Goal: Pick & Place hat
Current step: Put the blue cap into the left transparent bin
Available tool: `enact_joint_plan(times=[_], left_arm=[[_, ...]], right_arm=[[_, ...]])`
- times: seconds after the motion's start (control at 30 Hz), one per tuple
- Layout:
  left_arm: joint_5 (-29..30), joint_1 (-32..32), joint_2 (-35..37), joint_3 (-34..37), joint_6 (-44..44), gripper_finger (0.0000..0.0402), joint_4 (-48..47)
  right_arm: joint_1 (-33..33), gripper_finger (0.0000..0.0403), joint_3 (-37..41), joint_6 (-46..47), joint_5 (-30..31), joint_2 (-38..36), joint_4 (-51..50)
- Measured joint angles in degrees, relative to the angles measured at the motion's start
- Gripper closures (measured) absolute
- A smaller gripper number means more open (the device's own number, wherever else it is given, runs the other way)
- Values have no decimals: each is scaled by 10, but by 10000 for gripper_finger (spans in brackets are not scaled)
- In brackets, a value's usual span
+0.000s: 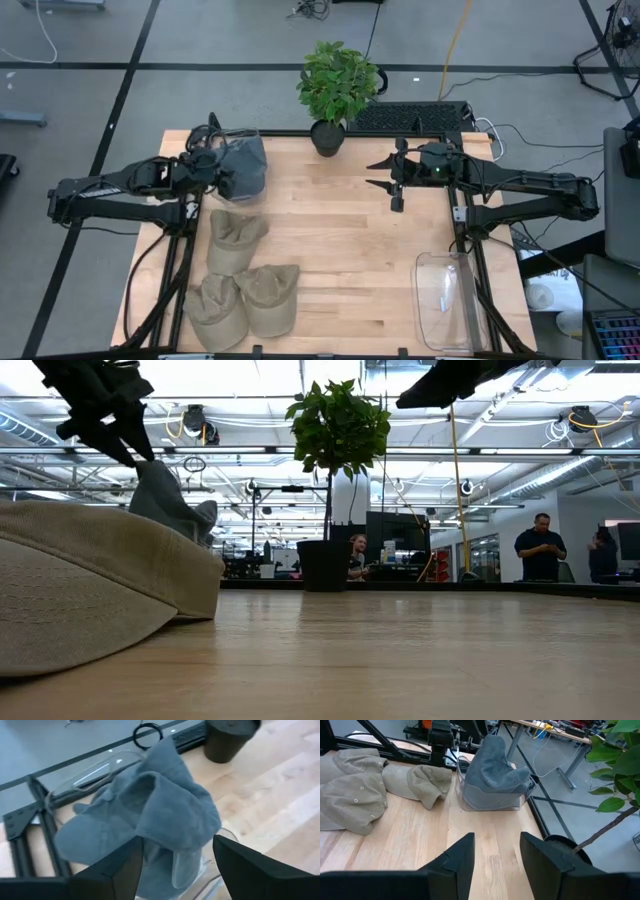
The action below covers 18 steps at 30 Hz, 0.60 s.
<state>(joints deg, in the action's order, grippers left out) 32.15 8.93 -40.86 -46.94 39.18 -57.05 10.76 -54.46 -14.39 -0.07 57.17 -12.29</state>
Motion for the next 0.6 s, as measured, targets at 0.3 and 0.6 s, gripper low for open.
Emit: enact_joint_plan(times=[0.3,0.6], left_arm=[[56,0,0,-33,-19,154,-15],[22,0,-4,-69,-45,185,70]], right_arm=[[0,259,0,-2,0,0,0],[0,259,0,-2,0,0,0]])
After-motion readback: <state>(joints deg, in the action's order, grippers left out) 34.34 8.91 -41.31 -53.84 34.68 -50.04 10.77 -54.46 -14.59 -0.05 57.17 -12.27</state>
